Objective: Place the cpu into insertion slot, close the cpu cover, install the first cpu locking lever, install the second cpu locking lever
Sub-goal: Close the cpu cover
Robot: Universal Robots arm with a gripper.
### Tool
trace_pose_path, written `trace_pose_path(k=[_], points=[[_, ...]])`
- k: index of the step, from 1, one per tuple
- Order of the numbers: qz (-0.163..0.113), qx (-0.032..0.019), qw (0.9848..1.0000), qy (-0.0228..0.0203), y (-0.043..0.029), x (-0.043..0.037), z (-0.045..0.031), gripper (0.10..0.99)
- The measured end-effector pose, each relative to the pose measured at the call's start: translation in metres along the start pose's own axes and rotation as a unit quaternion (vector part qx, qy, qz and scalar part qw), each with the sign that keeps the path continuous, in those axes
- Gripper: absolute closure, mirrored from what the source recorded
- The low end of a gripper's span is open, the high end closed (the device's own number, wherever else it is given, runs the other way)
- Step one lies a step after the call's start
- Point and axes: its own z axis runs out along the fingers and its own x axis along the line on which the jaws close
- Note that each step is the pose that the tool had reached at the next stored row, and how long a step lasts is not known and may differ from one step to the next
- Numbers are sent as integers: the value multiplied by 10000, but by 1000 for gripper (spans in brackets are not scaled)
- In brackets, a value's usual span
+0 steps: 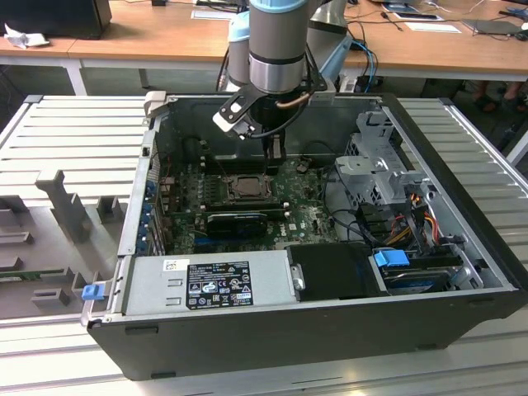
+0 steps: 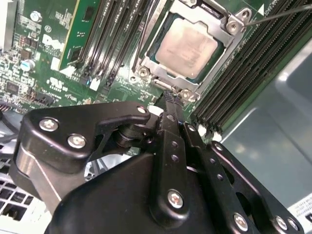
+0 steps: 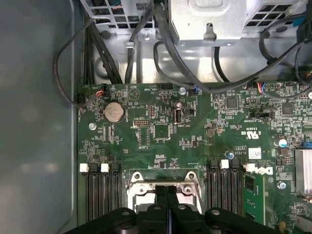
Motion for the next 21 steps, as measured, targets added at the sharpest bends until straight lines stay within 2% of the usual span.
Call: trace_pose_path(k=[2,4,8,10,18,21], points=[[-11,0,10000,5,-26,-1,22,980],[-28,4,10000,10,-104,-4,40,980],[-39,7,10000,12,-181,-6,51,980],[-39,7,10000,12,-261,-8,52,980],[-40,7,10000,12,-424,-12,47,980],[-39,7,10000,12,-458,-12,46,980]])
